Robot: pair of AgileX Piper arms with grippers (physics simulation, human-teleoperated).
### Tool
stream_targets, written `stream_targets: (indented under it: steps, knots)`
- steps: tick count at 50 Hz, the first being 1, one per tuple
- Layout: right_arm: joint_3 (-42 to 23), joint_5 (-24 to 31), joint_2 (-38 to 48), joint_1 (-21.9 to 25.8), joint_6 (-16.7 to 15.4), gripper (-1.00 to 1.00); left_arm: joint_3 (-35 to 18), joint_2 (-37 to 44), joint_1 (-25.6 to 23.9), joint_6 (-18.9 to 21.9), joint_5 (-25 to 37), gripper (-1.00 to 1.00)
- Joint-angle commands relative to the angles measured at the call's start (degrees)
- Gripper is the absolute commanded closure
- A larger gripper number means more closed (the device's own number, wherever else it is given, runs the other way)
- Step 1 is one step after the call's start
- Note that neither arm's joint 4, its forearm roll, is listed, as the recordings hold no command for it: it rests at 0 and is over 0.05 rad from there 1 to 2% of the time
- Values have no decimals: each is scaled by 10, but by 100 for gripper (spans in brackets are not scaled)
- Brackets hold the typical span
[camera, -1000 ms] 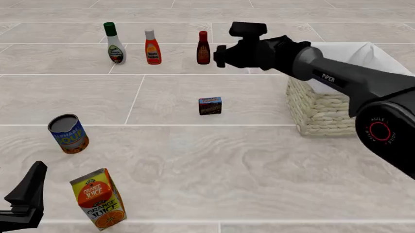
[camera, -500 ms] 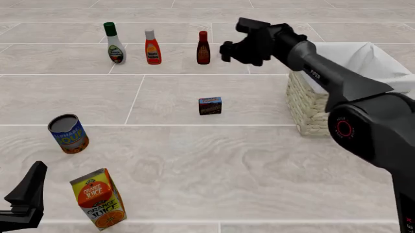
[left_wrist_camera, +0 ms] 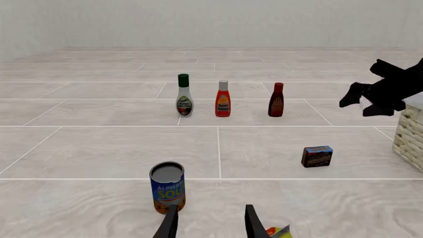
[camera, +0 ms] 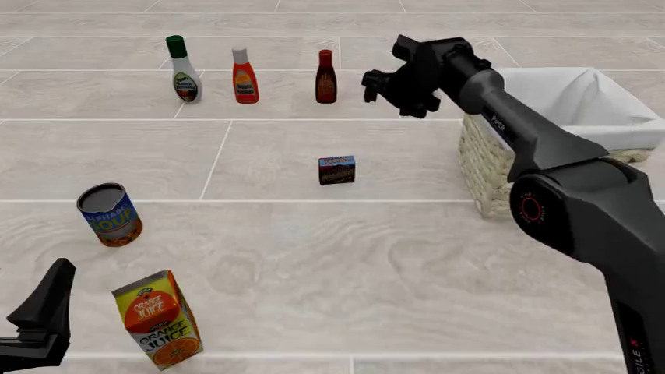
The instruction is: Pick the chocolate pudding and place it in the basket.
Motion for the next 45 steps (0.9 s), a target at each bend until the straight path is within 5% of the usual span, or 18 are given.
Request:
stream_targets:
  steps: [1, 4, 23, 27, 45]
  knots:
    - [-4, 21, 9, -9, 65, -100, 0, 0, 0, 0, 0, -100]
    - [19, 17, 3, -15, 97, -100, 0, 0, 0, 0, 0, -100]
    - [54, 7, -11, -22, 171, -100, 0, 0, 0, 0, 0, -100]
    - [80, 3, -20, -22, 213, -100, 0, 0, 0, 0, 0, -100]
    - [109, -12, -26, -1, 303, -100, 0, 0, 0, 0, 0, -100]
